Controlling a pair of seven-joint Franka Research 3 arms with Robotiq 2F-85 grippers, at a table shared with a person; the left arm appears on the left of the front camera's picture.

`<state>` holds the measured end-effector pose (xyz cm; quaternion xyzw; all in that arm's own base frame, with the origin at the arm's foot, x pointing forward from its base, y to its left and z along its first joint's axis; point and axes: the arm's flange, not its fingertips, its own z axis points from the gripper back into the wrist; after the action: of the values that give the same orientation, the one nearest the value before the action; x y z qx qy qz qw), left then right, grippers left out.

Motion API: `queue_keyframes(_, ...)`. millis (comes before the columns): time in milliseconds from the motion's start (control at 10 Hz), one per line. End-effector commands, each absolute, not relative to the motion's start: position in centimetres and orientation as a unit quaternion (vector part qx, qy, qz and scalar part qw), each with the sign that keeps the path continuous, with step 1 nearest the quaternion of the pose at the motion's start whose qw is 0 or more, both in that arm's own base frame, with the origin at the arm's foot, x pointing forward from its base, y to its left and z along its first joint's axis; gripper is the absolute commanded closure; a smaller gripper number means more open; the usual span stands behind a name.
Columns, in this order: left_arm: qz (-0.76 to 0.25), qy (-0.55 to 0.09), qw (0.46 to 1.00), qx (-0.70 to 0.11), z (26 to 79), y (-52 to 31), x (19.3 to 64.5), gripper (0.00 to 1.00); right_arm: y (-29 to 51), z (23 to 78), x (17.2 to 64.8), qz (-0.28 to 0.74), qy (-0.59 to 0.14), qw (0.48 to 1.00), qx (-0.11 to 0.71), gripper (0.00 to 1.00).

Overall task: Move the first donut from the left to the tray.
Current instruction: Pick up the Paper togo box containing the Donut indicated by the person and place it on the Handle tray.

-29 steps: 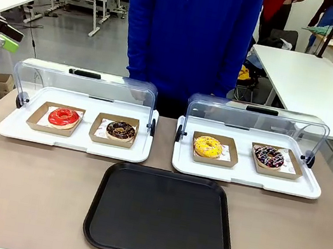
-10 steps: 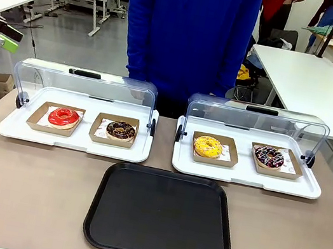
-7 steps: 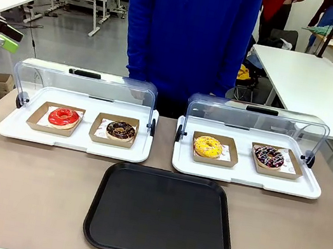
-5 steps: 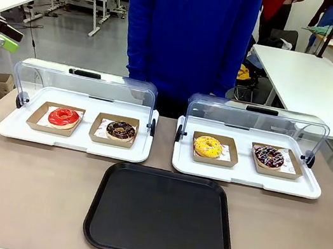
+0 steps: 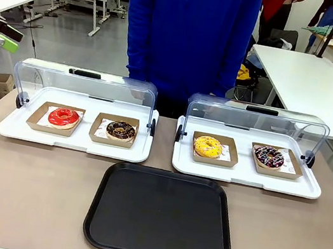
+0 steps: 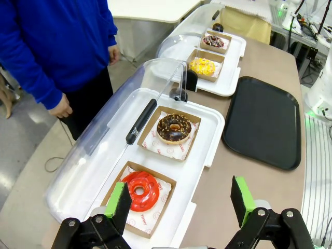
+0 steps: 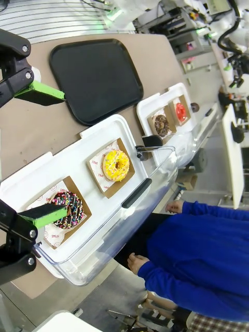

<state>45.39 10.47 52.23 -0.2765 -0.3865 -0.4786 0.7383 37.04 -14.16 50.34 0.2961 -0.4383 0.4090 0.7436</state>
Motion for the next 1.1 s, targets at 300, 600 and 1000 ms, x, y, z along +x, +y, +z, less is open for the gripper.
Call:
queue_keyframes(300,-0.479,-0.391,0.733,-0.281,52.29,10.34,45.43,0.00,-14.21,50.44,37.39,0.415,-0.453,0.732,0.295,0.00)
queue_keyframes(600,-0.479,-0.391,0.733,-0.281,52.29,10.34,45.43,0.00,-14.21,50.44,37.39,0.415,-0.453,0.732,0.295,0.00)
queue_keyframes(1000,-0.479,-0.391,0.733,-0.281,52.29,10.34,45.43,0.00,-14.21,50.44,37.39,0.415,-0.453,0.732,0.295,0.00)
